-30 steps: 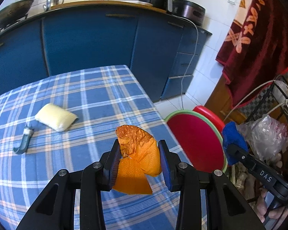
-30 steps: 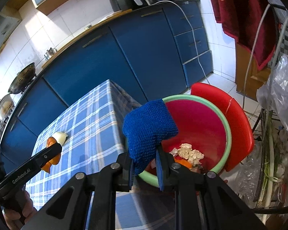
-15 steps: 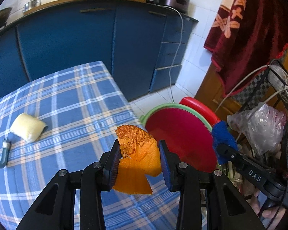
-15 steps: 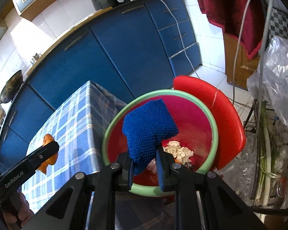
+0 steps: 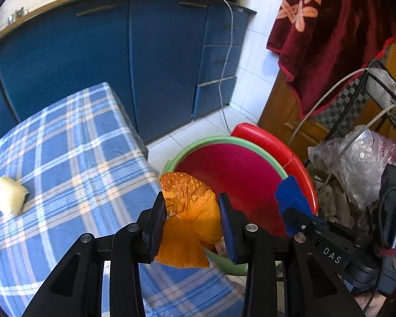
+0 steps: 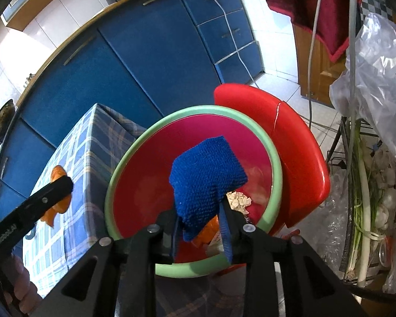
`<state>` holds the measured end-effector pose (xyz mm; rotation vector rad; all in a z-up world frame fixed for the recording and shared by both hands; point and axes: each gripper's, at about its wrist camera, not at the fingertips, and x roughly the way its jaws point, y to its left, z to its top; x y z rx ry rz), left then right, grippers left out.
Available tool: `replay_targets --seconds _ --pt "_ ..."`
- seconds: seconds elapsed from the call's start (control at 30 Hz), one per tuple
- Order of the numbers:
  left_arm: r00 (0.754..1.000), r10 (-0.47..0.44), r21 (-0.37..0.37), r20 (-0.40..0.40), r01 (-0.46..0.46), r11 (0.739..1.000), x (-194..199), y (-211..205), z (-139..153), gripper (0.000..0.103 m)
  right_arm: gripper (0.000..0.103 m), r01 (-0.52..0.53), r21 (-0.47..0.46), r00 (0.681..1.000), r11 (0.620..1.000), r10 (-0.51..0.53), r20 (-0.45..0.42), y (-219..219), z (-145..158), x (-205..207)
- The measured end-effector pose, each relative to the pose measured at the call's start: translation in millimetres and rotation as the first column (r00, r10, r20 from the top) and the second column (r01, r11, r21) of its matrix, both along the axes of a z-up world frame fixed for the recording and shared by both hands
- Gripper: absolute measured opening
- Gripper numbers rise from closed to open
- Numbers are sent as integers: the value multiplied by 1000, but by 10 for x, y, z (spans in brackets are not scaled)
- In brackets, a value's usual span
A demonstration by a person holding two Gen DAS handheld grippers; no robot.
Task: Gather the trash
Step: 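Carry the orange bag and blue cloth over the red bin and open both grippers, then move both grippers back from the bin toward the table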
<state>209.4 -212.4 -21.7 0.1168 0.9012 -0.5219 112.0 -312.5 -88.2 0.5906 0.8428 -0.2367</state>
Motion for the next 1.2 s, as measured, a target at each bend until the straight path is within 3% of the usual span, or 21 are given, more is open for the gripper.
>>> replay_targets --seconds 0.33,0.5,1.2 --pt "999 -43 9 -27 44 999 48 -206 -135 43 51 32 29 999 999 -32 18 -94 0 -40" --pt "998 -48 2 -43 48 999 41 -225 -136 52 51 41 30 999 999 -42 24 -112 20 -56" --pt "999 31 -33 -30 -32 999 -91 164 58 53 54 -7 9 998 1000 7 59 143 220 -136"
